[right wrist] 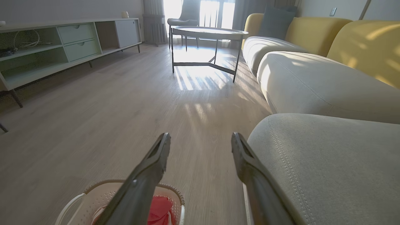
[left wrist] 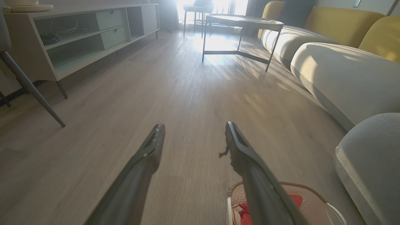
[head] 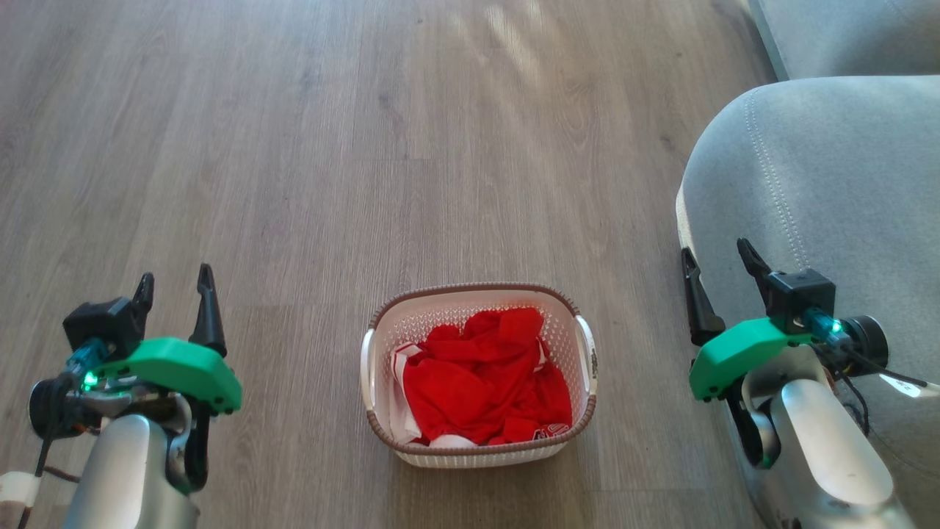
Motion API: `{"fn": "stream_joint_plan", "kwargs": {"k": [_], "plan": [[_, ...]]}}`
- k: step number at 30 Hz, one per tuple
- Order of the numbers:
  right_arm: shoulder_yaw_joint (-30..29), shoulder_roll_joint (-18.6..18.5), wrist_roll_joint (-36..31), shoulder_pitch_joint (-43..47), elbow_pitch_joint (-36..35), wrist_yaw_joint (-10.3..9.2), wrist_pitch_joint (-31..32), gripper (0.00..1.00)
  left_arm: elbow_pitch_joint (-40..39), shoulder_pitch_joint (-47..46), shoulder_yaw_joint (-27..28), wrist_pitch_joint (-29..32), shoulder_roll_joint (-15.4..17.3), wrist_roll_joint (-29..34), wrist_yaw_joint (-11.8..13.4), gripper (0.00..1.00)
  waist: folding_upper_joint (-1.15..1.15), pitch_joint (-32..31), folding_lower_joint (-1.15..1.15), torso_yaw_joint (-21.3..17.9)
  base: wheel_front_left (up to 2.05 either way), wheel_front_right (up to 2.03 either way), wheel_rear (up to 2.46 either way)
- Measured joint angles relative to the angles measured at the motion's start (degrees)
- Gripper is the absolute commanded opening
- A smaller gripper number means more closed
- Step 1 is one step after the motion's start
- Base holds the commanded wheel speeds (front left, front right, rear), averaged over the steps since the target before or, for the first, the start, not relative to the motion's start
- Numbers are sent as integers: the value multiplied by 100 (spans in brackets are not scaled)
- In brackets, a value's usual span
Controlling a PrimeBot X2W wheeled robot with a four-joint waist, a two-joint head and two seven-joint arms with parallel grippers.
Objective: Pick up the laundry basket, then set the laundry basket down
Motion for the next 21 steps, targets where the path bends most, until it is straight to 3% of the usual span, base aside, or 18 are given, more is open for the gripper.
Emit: {"fn": "stream_joint_plan", "kwargs": {"k": [21], "plan": [[-26, 104, 180, 1, 4, 0, 0, 100, -27, -1, -53, 9, 24, -177, 59, 100, 0, 89, 0, -15, 0, 0, 0]]}}
